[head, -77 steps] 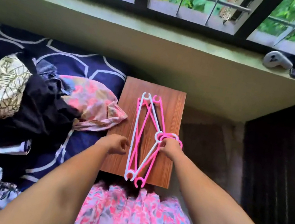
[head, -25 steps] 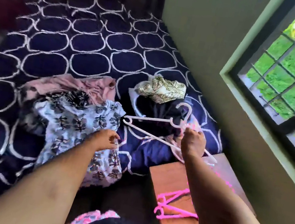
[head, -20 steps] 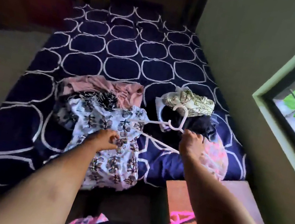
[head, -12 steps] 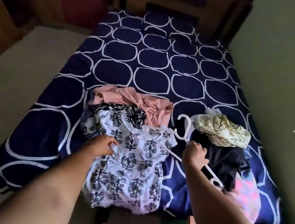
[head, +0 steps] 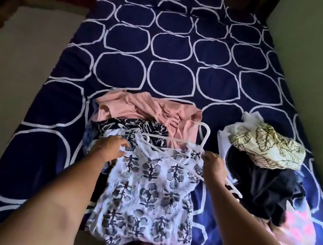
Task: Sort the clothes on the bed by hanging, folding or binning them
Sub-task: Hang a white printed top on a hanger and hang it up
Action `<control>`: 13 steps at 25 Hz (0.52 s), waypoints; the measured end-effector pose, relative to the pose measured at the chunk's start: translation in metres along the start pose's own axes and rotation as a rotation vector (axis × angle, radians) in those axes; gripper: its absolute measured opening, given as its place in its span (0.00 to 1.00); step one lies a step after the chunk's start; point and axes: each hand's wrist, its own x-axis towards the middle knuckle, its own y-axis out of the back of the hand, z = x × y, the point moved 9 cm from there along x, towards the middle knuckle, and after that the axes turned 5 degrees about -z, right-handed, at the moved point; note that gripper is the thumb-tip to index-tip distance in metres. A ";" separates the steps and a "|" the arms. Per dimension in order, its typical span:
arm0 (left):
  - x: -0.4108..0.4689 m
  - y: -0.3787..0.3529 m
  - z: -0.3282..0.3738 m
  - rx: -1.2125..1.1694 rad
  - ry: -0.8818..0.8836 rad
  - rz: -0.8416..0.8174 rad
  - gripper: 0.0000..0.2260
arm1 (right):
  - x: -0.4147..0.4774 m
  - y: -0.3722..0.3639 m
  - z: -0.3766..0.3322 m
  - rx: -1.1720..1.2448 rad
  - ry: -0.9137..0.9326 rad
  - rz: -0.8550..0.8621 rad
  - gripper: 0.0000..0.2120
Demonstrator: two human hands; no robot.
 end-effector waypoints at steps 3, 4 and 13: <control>0.036 -0.004 -0.008 0.032 0.036 0.038 0.18 | 0.029 -0.027 -0.001 0.001 0.055 -0.073 0.06; 0.044 -0.006 -0.008 0.066 0.056 0.050 0.21 | 0.035 -0.034 0.000 0.024 0.066 -0.087 0.06; 0.116 -0.009 -0.014 0.126 0.122 -0.017 0.19 | 0.060 -0.082 0.024 0.208 0.077 -0.175 0.07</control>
